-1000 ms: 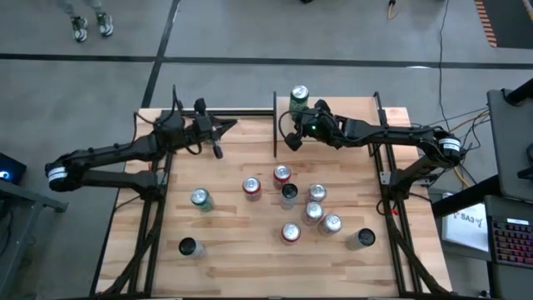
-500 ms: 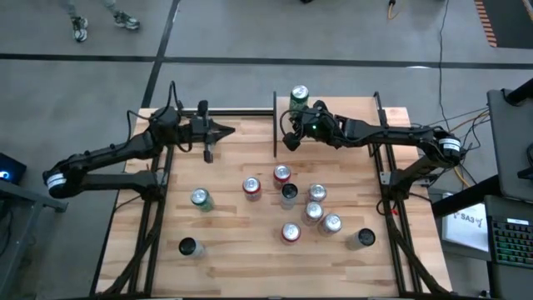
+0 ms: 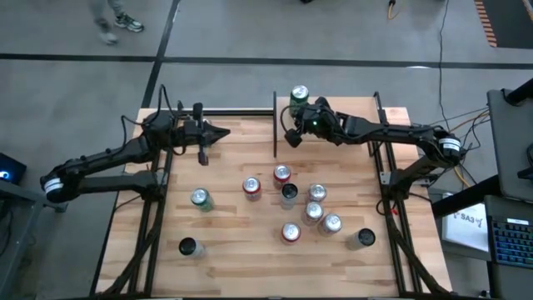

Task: Place canned beverage on shelf
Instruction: Put the bottom green soda can on the shelf

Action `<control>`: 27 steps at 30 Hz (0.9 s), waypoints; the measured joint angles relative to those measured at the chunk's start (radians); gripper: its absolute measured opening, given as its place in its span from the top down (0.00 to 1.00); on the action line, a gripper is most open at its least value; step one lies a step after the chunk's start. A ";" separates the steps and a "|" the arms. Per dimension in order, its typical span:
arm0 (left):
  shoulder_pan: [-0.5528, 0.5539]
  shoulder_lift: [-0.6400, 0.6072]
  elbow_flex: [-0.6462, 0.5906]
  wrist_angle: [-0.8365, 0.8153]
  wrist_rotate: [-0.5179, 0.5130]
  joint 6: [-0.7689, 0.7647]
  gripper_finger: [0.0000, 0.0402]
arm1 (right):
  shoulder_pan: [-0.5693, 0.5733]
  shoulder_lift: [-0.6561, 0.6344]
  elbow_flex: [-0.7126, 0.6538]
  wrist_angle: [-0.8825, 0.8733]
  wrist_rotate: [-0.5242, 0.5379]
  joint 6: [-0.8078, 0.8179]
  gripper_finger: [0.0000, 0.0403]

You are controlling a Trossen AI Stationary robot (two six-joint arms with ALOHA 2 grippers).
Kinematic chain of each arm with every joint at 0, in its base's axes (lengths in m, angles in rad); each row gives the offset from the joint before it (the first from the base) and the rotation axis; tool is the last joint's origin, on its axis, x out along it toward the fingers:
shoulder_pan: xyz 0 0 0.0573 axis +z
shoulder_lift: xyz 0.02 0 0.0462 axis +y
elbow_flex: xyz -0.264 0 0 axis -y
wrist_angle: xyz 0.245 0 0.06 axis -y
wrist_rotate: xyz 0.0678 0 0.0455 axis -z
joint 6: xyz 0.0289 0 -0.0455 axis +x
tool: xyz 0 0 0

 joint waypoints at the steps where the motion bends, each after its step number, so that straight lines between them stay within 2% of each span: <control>1: 0.000 -0.002 0.000 -0.001 0.000 -0.004 1.00 | -0.007 0.000 0.000 0.000 0.000 -0.007 0.98; 27: 0.000 0.002 -0.006 -0.002 0.000 -0.028 1.00 | -0.092 0.001 -0.001 0.030 0.000 -0.060 0.98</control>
